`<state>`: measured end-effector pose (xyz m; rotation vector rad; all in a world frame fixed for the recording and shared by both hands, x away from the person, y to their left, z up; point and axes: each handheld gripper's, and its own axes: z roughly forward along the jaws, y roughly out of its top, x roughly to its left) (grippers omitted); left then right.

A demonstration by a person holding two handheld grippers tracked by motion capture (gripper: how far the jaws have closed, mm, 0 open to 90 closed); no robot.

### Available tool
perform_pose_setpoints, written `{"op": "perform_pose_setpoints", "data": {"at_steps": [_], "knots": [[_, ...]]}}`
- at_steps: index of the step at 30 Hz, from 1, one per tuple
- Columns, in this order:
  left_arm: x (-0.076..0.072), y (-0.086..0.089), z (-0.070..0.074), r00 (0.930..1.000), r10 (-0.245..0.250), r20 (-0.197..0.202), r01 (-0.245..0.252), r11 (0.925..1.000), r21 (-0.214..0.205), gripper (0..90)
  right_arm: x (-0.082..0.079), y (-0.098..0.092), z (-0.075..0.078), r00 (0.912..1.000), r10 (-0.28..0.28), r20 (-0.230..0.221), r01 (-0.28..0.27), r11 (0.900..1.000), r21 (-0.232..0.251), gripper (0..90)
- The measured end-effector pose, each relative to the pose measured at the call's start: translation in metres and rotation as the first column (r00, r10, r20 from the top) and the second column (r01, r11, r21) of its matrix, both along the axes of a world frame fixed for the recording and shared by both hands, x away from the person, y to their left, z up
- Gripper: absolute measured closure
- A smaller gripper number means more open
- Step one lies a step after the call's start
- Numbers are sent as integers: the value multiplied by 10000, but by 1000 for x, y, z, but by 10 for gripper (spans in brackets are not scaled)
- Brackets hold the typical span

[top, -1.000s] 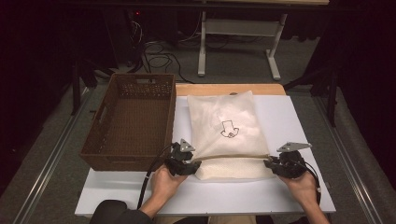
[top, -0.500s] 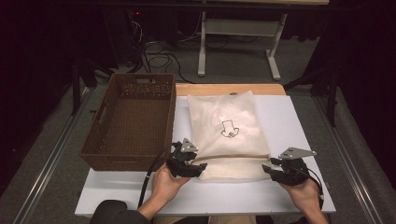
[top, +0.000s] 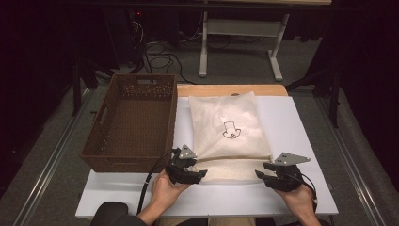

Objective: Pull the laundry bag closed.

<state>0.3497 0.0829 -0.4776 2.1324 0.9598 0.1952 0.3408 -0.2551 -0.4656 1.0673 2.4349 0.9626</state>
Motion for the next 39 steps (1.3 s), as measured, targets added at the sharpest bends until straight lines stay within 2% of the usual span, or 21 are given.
{"op": "perform_pose_setpoints", "data": {"at_steps": [6, 10, 17, 26, 30, 33, 39], "knots": [[-1, -1, -6, 9998, 2, 209, -5, 9999, 138, 415, 1, 9, -7, 9997, 225, -10, -225, 9997, 17, 548], [-2, -1, -7, 9993, -49, 359, 43, 9998, 173, 415, -2, 9, -9, 9993, 286, 253, -287, 9996, 54, 542], [-2, -1, -9, 9993, -16, 370, 10, 9999, 172, 414, -5, 7, -14, 9987, 361, 371, -361, 9993, -18, 535], [-1, -2, -14, 9992, -2, 406, -9, 9996, 284, 414, -5, 2, -18, 9995, 133, 284, -132, 9999, -29, 532], [-1, -1, -16, 9990, 52, 441, -63, 9997, 233, 415, -3, 0, -20, 9997, 38, 234, -37, 10000, -74, 527], [-1, -1, -15, 9988, 79, 487, -87, 9998, 166, 416, -3, -3, -21, 9993, -35, 369, 40, 9999, -156, 514], [-2, -1, -15, 9985, 101, 544, -109, 9998, 137, 417, -2, -10, -22, 9991, -292, 310, 293, 9996, -22, 514]]}}
